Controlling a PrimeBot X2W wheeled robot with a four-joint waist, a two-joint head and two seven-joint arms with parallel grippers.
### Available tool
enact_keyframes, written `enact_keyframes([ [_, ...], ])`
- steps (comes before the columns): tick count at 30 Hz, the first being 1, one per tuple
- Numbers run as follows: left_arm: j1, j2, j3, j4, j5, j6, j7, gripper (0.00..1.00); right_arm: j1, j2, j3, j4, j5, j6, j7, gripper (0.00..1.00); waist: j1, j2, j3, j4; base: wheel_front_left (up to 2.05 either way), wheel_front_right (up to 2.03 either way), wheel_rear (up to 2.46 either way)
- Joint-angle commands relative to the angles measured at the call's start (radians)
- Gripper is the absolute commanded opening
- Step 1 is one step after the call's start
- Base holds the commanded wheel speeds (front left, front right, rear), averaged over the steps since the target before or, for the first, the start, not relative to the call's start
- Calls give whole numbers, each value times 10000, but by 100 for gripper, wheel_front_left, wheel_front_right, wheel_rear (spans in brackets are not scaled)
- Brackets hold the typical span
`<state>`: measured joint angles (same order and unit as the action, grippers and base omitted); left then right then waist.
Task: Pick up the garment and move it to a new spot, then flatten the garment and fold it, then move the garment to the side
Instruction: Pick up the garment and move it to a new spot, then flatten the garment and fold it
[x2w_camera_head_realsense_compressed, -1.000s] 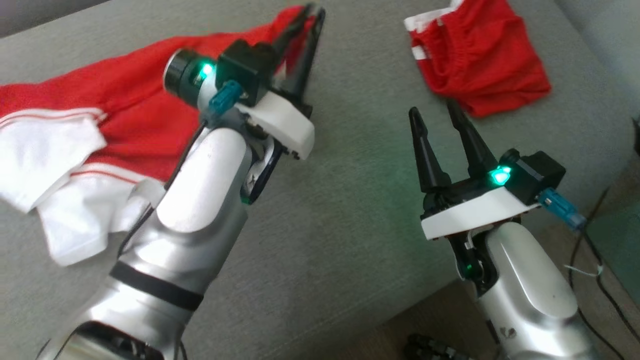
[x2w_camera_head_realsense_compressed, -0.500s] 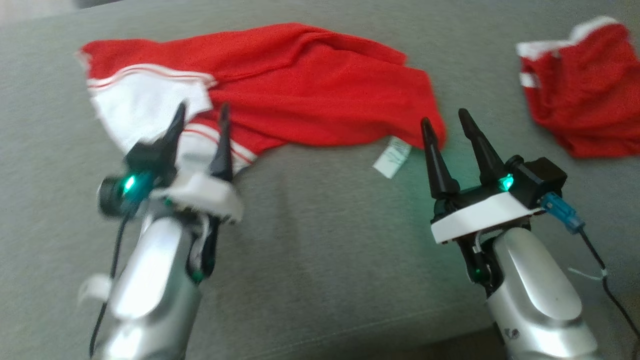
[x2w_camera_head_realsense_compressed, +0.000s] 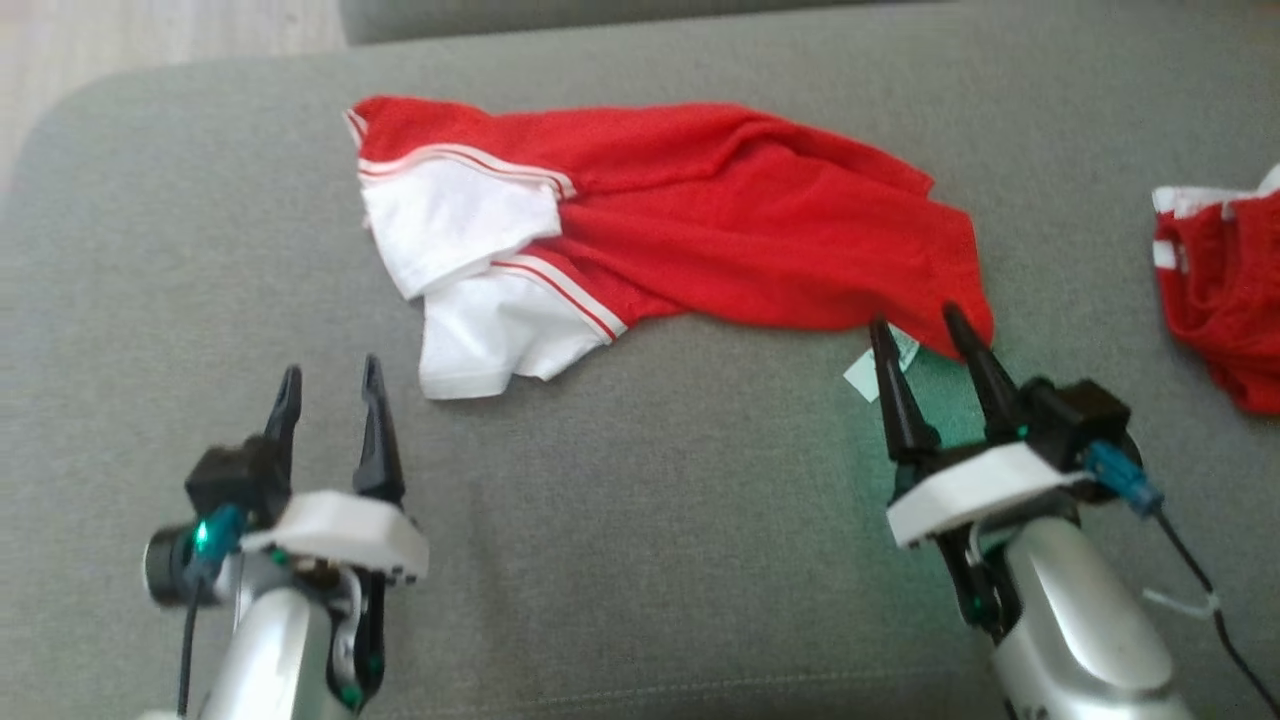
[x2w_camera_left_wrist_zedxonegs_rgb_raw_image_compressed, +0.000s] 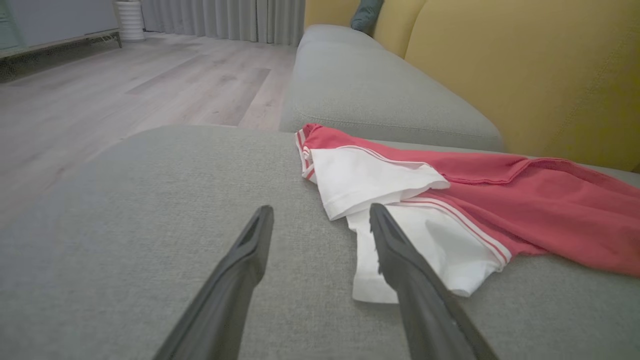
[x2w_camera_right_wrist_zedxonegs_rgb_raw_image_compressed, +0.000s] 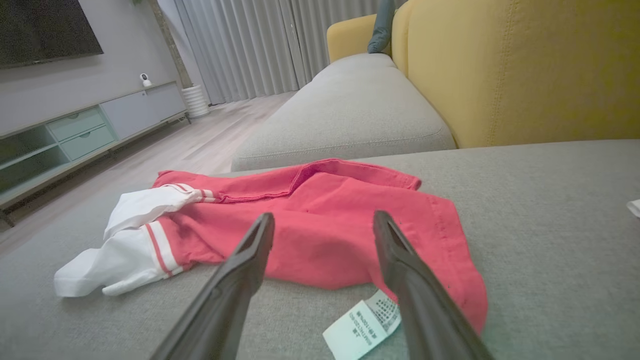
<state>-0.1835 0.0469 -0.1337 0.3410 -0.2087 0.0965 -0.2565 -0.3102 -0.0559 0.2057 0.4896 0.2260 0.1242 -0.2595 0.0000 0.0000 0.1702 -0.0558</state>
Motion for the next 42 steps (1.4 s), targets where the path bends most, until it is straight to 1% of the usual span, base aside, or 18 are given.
enact_keyframes([
  [1,52,42,405,-399,126,13,-53,100,18,57,87,-222,-74,65,-22,100,0,0,-309,177,0,0,0],
  [5,631,37,464,-649,161,-26,-53,100,310,57,-156,-80,-150,65,-23,100,0,0,-626,286,0,0,0],
  [12,1322,35,388,-698,57,12,-53,100,726,57,-339,22,-216,65,-23,100,0,0,-1001,349,0,0,0],
  [15,1346,35,245,-714,-58,-138,-53,100,765,57,-338,8,-231,65,-23,100,0,0,-951,297,0,0,0],
  [23,527,34,-146,-340,-815,-760,-53,100,359,57,-175,-309,-220,65,-23,100,0,0,-31,-218,0,0,0],
  [28,-224,34,-11,114,-1330,-1119,-53,100,55,57,-95,-559,-157,65,-23,100,0,0,599,-631,0,0,0],
  [34,-833,34,463,709,-1533,-1545,-53,100,-209,57,-60,-799,-25,65,-23,100,0,0,1149,-1031,0,0,0],
  [37,-996,34,651,1011,-1512,-1684,-53,100,-277,57,-89,-870,-8,65,-23,100,0,0,1342,-1149,0,0,0],
  [42,-1227,34,829,1512,-1520,-1762,-53,100,-381,57,-169,-967,-7,65,-23,100,0,0,1597,-1262,0,0,0],
])
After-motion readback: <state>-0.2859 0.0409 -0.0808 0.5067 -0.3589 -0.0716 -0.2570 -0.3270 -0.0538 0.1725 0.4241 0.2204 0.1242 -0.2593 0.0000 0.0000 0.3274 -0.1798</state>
